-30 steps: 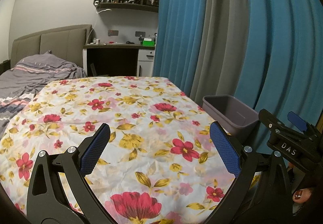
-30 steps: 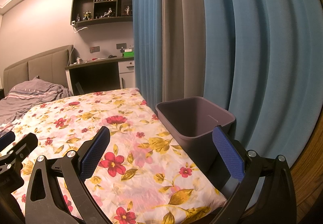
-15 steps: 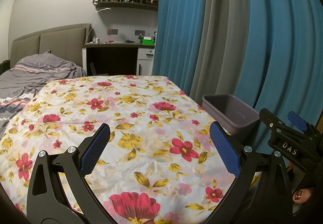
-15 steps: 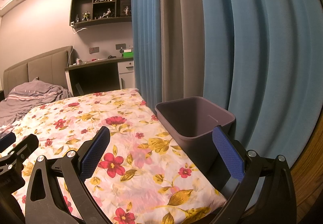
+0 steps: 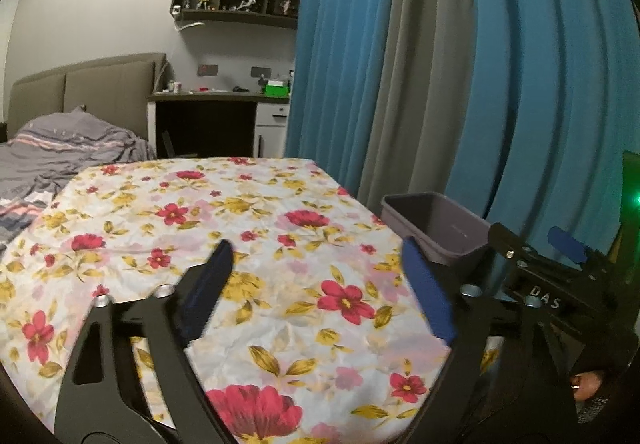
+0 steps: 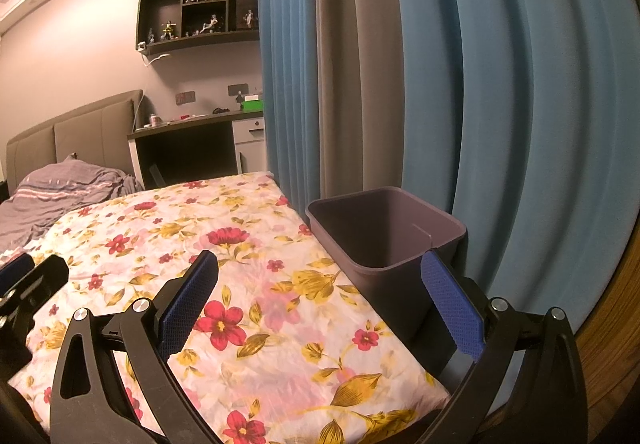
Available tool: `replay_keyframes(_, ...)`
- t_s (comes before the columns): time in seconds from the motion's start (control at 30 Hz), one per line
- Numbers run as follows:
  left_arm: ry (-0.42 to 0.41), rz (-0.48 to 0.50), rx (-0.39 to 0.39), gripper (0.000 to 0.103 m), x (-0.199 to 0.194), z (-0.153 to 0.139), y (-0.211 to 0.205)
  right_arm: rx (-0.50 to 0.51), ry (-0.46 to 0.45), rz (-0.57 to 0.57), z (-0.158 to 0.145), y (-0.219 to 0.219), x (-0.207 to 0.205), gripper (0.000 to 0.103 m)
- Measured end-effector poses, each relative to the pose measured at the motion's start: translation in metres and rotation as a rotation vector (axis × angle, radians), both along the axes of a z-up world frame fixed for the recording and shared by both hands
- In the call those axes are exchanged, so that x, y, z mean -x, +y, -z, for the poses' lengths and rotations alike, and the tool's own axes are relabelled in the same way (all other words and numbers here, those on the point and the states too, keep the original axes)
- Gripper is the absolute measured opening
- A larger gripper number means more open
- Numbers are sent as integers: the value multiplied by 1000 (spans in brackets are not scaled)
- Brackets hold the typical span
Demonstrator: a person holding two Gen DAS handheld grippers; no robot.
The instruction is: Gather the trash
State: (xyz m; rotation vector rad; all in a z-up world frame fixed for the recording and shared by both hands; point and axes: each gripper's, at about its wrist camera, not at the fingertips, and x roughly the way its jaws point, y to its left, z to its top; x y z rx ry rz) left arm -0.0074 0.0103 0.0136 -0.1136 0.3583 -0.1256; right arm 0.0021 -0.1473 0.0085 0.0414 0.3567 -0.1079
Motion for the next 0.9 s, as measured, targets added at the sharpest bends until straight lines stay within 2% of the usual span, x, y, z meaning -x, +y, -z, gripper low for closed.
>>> replay_keyframes(0.13,-2,11,9,72,1,0,2,-1,1,0,0,-1,-1,97)
replay_keyframes(0.53,2,10,4,72,1,0,-2,-3,1,0,0,-1,-1,97)
replay_keyframes(0.77,11,-42,-12,93,0,1,4,-3,1,1,0,2,-1,97)
replay_keyframes(0.9,10,-49,-6,97,1,-1,8,-5,1,1,1,1,-1,97)
